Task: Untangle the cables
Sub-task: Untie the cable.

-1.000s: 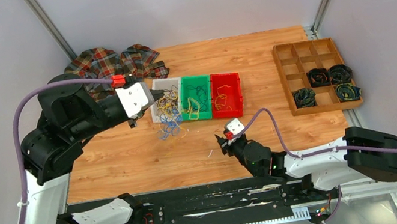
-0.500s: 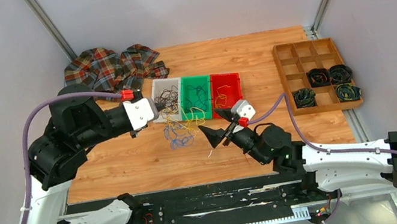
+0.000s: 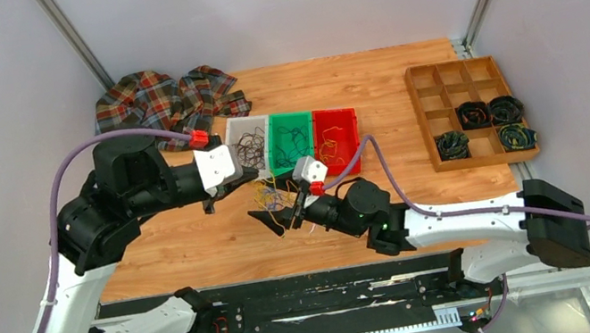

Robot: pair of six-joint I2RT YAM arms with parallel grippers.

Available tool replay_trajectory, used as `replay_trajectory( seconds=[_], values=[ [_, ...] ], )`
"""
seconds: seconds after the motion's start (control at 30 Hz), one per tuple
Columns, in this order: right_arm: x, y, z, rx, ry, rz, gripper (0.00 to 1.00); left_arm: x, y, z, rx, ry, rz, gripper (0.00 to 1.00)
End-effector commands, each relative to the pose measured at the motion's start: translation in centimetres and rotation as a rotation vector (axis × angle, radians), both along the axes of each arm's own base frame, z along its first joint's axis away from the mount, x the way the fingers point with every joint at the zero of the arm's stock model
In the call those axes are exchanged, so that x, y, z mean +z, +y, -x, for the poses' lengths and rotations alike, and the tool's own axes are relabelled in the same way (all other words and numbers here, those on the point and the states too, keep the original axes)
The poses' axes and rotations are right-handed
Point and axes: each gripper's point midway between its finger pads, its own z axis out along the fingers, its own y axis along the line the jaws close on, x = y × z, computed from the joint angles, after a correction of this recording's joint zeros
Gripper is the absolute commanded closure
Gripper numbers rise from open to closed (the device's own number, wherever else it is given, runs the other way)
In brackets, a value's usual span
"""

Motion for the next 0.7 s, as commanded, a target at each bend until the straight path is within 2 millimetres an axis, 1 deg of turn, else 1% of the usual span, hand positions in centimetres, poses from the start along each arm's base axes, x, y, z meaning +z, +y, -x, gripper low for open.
replay_trajectory(
  seconds=[0.0,0.03,0.1,0.17,0.27,0.33,0.47,0.57,0.67],
  values=[
    [3.6,0.0,-1.6,-0.062,-0.04,-0.144,0.34,1.9,-0.5,1.9,-0.062,0.031,0.073,1.0],
    [3.5,0.2,-1.8,-0.072,-0.04,-0.137,0.36,2.0,-0.5,2.1,-0.071,0.039,0.08,1.0],
    [2.9,0.3,-2.3,-0.095,-0.034,-0.13,0.46,2.3,-0.6,2.5,-0.085,0.049,0.091,1.0],
    [1.5,0.0,-2.7,-0.122,-0.013,-0.118,0.56,2.8,-0.6,2.6,-0.085,0.046,0.103,1.0],
    [-1.4,-0.7,-3.4,-0.168,0.03,-0.081,0.71,4.3,-0.5,2.6,-0.084,0.017,0.124,1.0],
    [-3.7,-1.6,-3.7,-0.202,0.058,-0.057,0.76,5.4,-0.4,2.5,-0.077,-0.005,0.14,1.0],
    [-8.1,-3.6,-3.8,-0.253,0.118,-0.004,0.85,7.7,-0.2,2.3,-0.067,-0.064,0.167,1.0],
    [-11.2,-5.1,-3.6,-0.277,0.172,0.038,0.87,9.2,-0.1,2.1,-0.057,-0.105,0.185,1.0],
    [-14.1,-6.4,-3.4,-0.3,0.213,0.09,0.87,10.2,0.0,1.8,-0.046,-0.135,0.194,1.0]
  ],
)
